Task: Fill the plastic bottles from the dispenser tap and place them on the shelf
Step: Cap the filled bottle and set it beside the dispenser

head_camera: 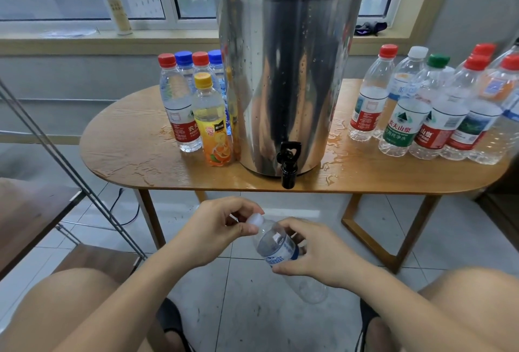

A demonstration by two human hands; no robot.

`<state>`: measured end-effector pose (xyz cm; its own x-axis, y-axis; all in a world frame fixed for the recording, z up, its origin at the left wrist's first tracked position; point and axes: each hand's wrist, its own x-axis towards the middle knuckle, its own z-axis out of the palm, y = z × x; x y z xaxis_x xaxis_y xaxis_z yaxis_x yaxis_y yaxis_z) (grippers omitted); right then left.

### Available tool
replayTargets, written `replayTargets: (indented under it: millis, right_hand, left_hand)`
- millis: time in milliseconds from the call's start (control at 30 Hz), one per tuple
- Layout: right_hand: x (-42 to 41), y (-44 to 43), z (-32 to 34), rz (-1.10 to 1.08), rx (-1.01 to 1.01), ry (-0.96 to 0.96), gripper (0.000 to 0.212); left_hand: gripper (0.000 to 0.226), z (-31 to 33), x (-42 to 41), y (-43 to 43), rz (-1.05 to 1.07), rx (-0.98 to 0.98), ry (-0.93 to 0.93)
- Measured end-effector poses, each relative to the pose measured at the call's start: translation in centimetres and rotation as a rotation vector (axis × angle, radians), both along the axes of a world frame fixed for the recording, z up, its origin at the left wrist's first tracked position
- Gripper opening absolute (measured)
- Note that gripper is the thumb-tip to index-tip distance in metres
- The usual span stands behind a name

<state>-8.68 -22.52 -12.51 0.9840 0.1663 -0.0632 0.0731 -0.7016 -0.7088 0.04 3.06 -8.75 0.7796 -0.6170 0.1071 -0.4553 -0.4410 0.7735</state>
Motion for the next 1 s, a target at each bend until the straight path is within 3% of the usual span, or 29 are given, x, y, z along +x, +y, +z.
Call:
replayTargets:
  millis: [100,233,367,467,567,700,900,1000]
  right_hand:
    - [0.0,-0.1,-0.3,-0.014,-0.071,-0.06,0.073]
    - [0.1,-0.1,-0.6,-0.012,-0.118,-0.086,0.076]
    - [0.3,-0.3,-0.7,-0.034,-0.089,-0.112,0.076]
    - [0.5,-0.4,-0.9,-0.05,-0.076,-0.127,0.076]
    - [0.6,-0.5,-1.1,-0.051,-0.067,-0.132,0.075]
    - [0.6,-0.4,-1.2,-0.051,-0.065,-0.145,0.075]
    - [0.9,-0.3,-1.9,-0.144,-0.036,-0.156,0.071]
    - [1.1,-0.3,-1.9,-0.206,-0.009,-0.166,0.069]
  left_hand:
    - [0.014,-0.5,0.0,-0.3,0.077,0.05,-0.036]
    - [0.045,-1.4,-0.1,-0.9,0.124,0.172,-0.141]
    - [0.054,-1.2,-0.2,-0.7,0.079,0.133,-0.144]
    - [0.044,-0.4,-0.5,-0.6,-0.006,-0.028,-0.076]
    - [0.036,-0.4,-0.1,-0.4,-0.026,-0.059,-0.062]
    - [0.029,-0.3,0.4,-0.7,0.098,-0.094,-0.039]
    - [0.043,0.3,2.8,-1.0,0.277,-0.051,-0.236]
    - [0.037,0.2,4.4,-1.0,0.3,0.034,-0.365]
